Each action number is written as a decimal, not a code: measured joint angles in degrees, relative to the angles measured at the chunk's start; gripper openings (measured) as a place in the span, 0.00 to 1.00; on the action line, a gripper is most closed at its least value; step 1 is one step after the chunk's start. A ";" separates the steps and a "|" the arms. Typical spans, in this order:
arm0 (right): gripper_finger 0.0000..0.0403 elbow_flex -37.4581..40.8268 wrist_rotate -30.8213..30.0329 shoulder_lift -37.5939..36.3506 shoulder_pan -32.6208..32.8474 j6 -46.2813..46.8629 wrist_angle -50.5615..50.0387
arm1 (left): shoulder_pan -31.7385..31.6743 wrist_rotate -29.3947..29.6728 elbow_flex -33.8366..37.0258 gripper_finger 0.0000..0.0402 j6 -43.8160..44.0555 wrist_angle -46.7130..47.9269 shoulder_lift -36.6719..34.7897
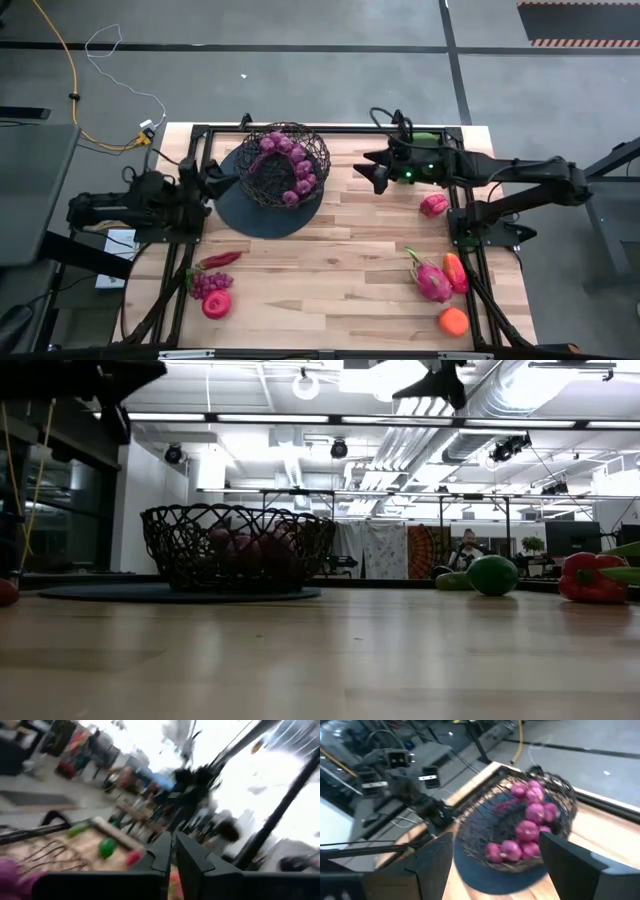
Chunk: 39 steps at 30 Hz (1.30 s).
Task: Build produce basket
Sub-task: Put the purple garlic into the black basket
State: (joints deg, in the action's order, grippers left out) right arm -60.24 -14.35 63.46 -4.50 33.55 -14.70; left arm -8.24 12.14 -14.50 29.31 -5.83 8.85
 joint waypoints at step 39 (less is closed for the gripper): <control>0.00 4.86 -3.05 -21.86 7.02 -0.56 -28.86 | -18.31 -0.30 -57.42 0.38 6.23 61.56 84.69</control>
State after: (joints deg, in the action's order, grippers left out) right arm -55.37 -17.41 41.61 2.52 32.98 -43.55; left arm -26.56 11.84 -71.92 35.54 55.72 93.54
